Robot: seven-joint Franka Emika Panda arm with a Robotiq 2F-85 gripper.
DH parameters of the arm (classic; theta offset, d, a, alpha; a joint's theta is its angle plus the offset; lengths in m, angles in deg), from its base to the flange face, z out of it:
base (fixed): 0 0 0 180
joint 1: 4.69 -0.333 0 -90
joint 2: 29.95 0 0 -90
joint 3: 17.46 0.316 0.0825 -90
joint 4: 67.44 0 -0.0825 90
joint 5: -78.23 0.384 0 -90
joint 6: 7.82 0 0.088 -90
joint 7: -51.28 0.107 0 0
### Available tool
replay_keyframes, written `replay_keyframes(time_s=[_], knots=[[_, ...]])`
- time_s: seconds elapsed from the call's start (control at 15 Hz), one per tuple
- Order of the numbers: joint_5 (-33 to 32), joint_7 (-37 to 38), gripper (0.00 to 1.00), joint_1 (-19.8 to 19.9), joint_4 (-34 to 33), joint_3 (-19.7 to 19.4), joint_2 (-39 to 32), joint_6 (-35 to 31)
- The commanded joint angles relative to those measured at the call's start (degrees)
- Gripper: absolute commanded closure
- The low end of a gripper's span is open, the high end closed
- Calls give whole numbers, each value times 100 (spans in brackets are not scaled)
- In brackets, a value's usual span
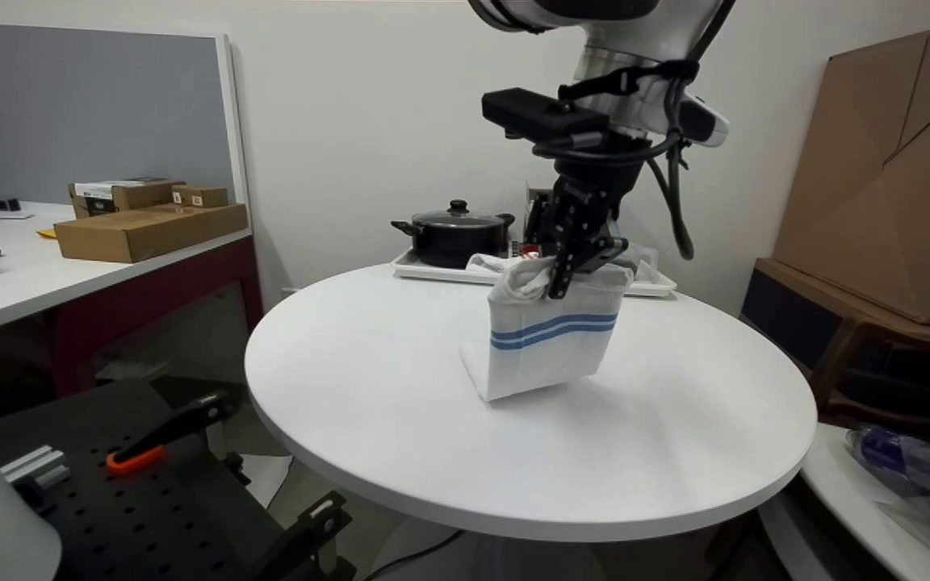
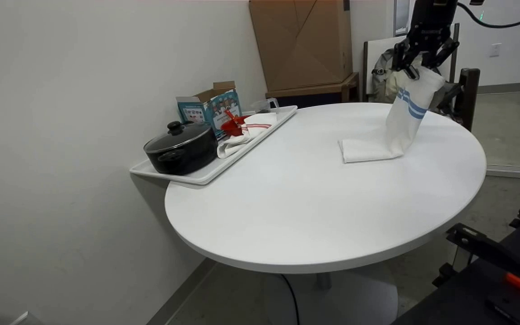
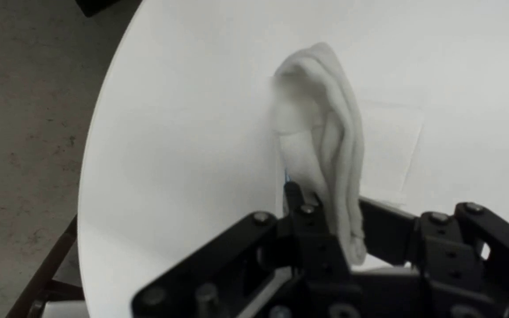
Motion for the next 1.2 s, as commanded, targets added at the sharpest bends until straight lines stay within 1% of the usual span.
replay_keyframes(time_s=[0.0, 0.2, 0.4, 0.67, 1.13], knots=[[124, 337, 96, -4, -649, 46, -564, -17], [48, 556, 96, -75, -983, 168, -859, -10], [-11, 640, 96, -89, -1577, 271, -1177, 218], [-34, 532, 96, -93, -2198, 444, -1537, 606], [-219, 498, 96, -75, -2842, 512, -1910, 1251]])
